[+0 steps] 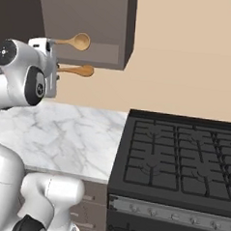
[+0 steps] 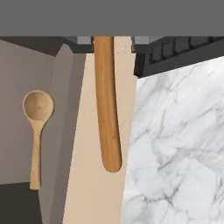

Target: Organize the utensils by type. Pick up the wooden spoons from the counter and place them in the open cabinet. Then pick up the metallic utensils from the counter and place them in the open drawer.

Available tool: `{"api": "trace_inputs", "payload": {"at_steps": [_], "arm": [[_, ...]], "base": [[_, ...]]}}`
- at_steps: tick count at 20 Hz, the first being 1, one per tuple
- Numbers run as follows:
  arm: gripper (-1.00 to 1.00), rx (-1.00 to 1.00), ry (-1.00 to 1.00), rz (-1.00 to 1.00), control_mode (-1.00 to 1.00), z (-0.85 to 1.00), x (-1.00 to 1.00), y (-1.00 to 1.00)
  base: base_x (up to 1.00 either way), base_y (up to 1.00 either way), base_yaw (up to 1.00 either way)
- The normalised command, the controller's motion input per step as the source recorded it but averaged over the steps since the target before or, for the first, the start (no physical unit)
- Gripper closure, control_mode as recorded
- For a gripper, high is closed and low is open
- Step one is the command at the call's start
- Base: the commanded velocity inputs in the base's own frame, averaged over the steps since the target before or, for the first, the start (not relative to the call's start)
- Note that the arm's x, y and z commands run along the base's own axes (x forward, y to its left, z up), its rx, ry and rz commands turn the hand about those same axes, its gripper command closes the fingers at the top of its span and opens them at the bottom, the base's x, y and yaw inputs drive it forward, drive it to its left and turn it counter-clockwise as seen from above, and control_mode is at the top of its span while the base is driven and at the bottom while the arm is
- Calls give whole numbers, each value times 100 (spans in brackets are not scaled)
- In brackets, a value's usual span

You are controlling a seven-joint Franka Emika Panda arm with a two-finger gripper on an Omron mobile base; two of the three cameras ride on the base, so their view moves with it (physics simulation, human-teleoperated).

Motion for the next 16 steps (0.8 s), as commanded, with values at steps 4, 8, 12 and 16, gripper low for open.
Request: {"api": "trace_inputs", "payload": {"at_steps": [4,8,12,16], "arm": [[100,29,-15,2,-100,38,3,11],[100,9,-1,7,-100,26,27,1],[100,0,0,21,-100,61,23,0],[100,-5,0,16,-100,29,21,5]], "base": [[0,0,0],[0,0,0],[0,0,0],[0,0,0]]}}
